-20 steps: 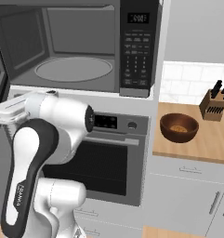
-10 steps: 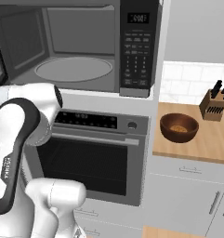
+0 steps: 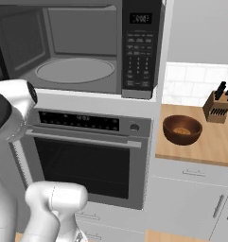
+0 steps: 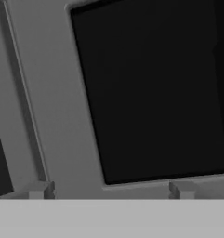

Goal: Open the microwave, place the bowl with waffle inside the microwave, then close the microwave door and turn it on.

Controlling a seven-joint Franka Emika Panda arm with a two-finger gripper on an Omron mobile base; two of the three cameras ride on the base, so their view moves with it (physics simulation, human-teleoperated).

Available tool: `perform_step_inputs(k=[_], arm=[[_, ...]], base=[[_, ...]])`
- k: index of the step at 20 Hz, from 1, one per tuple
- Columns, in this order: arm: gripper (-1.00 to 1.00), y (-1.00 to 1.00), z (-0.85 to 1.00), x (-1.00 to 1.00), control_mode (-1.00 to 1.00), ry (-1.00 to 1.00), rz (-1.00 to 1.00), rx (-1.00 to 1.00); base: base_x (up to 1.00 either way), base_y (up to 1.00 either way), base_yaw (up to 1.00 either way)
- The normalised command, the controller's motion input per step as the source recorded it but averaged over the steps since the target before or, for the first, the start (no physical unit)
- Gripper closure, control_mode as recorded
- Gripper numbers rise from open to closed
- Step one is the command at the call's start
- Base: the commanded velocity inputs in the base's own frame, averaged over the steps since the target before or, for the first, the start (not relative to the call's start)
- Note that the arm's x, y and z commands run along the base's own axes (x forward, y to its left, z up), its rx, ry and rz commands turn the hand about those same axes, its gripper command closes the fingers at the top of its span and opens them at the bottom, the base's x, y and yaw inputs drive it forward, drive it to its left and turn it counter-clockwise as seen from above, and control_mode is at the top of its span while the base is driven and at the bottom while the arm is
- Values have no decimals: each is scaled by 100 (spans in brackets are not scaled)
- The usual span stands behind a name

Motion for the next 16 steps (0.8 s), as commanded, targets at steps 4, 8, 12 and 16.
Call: perform_step_inputs(k=[4,8,12,16], arm=[[-100,-45,0,5,-100,10,-9,0],[-100,-96,0,4,-100,29,-46,-6],[-100,-99,-15,6,-100,19,-70,-1],[-100,-99,-9,2,-100,19,-68,0]], base=[[0,0,0],[0,0,0],[0,0,0],[0,0,0]])
